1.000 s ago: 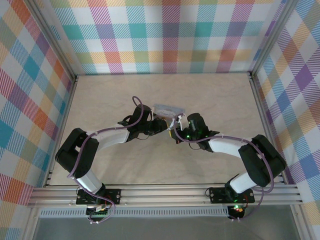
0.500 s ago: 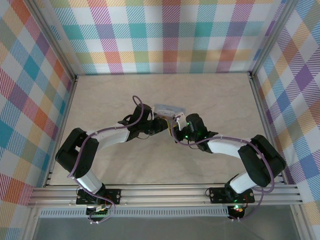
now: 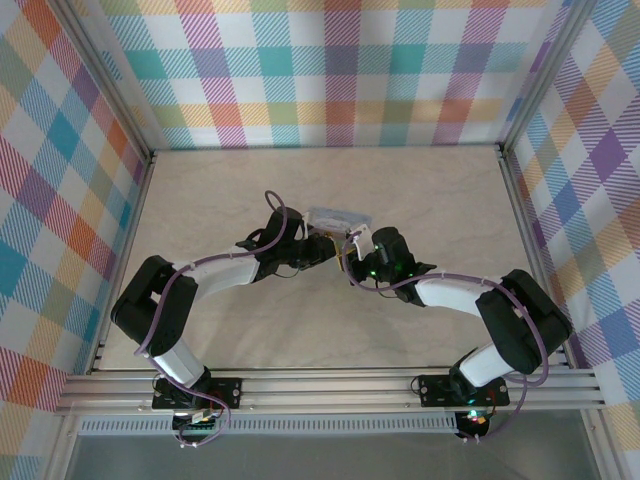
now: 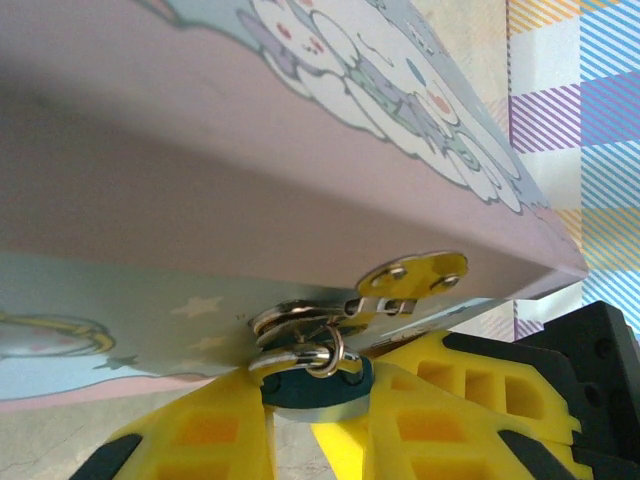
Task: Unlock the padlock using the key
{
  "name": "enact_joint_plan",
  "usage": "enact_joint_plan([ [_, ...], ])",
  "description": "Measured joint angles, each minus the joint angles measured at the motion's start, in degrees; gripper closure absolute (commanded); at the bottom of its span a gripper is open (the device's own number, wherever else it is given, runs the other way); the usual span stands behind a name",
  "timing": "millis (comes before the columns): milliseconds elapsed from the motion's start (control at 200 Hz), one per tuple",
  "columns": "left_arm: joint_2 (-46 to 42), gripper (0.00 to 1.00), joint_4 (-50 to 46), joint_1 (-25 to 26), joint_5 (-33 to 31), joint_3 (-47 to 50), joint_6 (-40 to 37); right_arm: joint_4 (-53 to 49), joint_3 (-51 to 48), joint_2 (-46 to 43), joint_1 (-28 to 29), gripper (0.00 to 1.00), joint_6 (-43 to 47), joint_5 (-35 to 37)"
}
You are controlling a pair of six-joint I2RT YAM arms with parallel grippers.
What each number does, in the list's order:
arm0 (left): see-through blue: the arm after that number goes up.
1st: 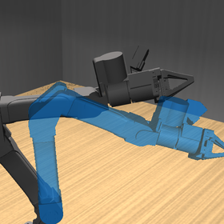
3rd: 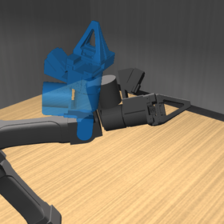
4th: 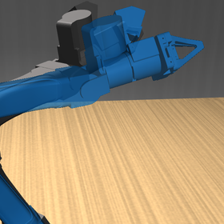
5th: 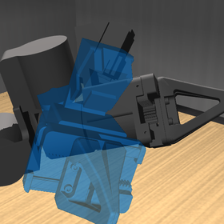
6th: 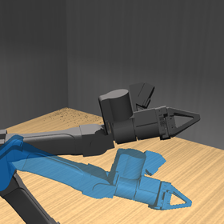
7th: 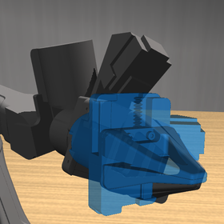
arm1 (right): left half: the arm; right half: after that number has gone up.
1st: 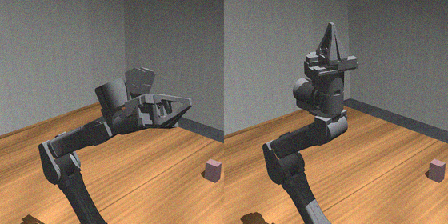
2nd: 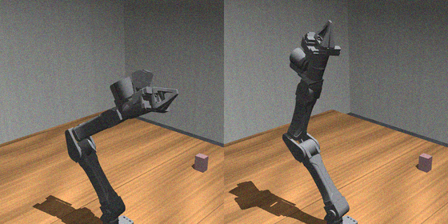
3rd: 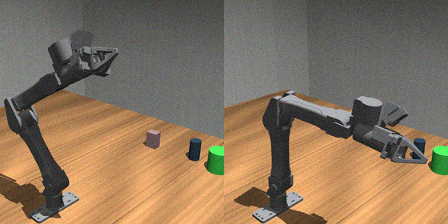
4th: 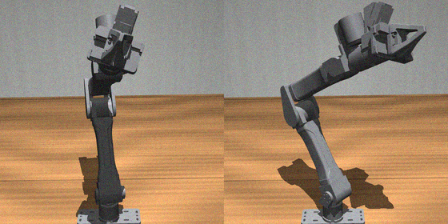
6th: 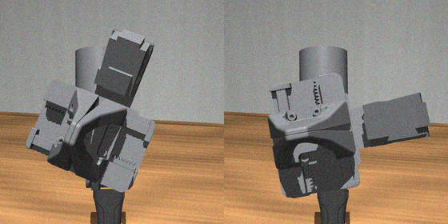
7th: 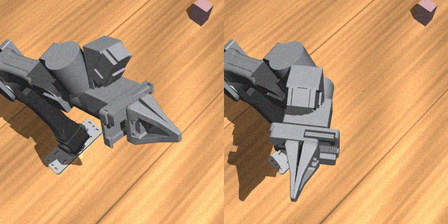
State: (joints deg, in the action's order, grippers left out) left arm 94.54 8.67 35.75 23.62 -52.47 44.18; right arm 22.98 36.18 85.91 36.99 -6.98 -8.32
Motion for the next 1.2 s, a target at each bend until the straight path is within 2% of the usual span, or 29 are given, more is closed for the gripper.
enact_joint_plan([
  [465, 5.9, 0.76, 2.0, 0.2, 1.9, -0.7, 0.8, 3.6, -2.8, 3.9, 0.0, 1.00, -3.5, 1.3],
  [590, 7.0, 0.70, 2.0, 0.2, 1.4, -0.7, 1.4, 4.7, -2.8, 5.7, 0.0, 1.00, -4.7, 1.2],
  [1010, 5.0, 0.35, 1.4, 0.5, 0.4, 0.7, 2.3, 2.7, -2.7, 6.3, -0.3, 1.00, -6.1, 1.7],
  [1200, -0.8, 0.28, 0.7, -1.5, -0.7, 3.3, 3.5, -0.5, -1.1, 6.3, -0.3, 1.00, -7.2, 1.6],
])
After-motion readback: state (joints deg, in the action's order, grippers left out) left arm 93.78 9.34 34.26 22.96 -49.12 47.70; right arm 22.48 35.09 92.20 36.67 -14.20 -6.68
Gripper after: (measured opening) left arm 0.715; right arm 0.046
